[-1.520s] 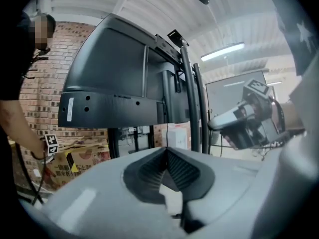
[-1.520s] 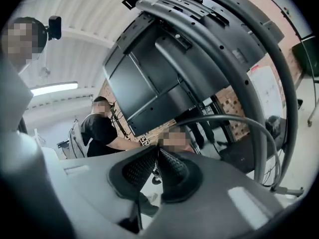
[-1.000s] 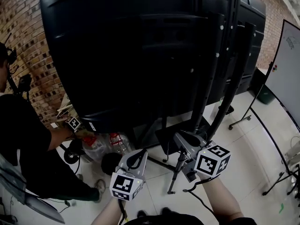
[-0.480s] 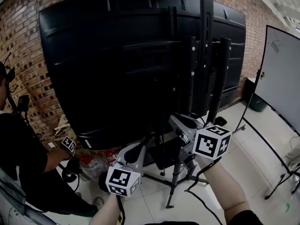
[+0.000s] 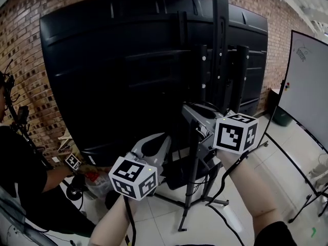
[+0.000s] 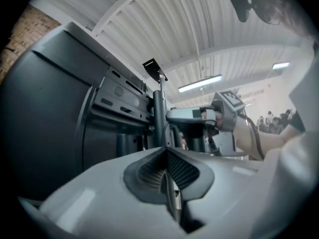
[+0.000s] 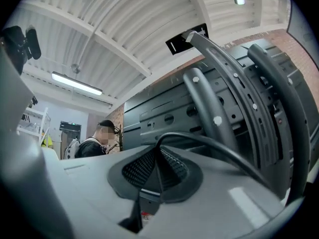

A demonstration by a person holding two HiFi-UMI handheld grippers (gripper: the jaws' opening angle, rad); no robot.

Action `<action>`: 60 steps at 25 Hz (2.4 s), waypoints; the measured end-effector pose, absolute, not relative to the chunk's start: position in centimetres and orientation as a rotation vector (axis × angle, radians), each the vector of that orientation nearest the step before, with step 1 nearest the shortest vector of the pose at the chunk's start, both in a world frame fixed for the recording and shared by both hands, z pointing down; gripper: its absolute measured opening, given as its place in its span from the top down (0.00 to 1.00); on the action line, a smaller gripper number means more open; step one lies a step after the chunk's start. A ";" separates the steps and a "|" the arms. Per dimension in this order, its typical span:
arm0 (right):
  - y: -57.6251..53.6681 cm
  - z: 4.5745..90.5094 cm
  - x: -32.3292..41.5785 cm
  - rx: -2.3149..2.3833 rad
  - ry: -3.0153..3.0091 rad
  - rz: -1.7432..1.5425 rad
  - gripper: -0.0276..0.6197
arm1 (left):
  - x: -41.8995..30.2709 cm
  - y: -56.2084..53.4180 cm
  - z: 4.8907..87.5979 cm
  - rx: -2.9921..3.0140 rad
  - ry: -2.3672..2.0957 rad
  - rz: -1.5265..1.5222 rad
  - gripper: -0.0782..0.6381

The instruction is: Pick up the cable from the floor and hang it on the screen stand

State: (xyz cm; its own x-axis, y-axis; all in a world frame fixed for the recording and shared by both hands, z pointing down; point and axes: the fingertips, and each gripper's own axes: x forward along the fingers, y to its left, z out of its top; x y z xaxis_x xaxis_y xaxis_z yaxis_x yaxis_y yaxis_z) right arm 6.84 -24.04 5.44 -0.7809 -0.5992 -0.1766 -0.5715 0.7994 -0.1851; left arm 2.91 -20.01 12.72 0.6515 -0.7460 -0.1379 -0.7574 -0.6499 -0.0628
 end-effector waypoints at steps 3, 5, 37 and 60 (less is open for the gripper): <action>-24.6 3.4 7.1 -0.896 2.772 -0.126 0.92 | 3.4 -21.4 10.6 -2.668 1.291 0.120 0.88; -24.9 2.3 7.3 -0.877 2.771 -0.119 0.92 | 3.6 -22.2 9.5 -2.640 1.307 0.122 0.88; -31.9 -16.0 10.0 -1.021 2.742 0.116 0.92 | 7.3 -28.3 -3.8 -2.540 1.070 0.103 0.88; -36.6 -12.0 18.5 -1.012 2.348 -0.320 0.90 | 7.8 -28.8 -2.4 -2.641 1.011 0.132 0.88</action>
State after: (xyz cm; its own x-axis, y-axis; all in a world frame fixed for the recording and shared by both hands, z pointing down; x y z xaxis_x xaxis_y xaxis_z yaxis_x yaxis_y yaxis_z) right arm 18.54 -36.64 -12.03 -0.5602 -0.7268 -0.3975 -0.5939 0.6869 -0.4189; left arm 7.81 -28.77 -2.39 0.7467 -0.6362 -0.1942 -0.6647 -0.7031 -0.2524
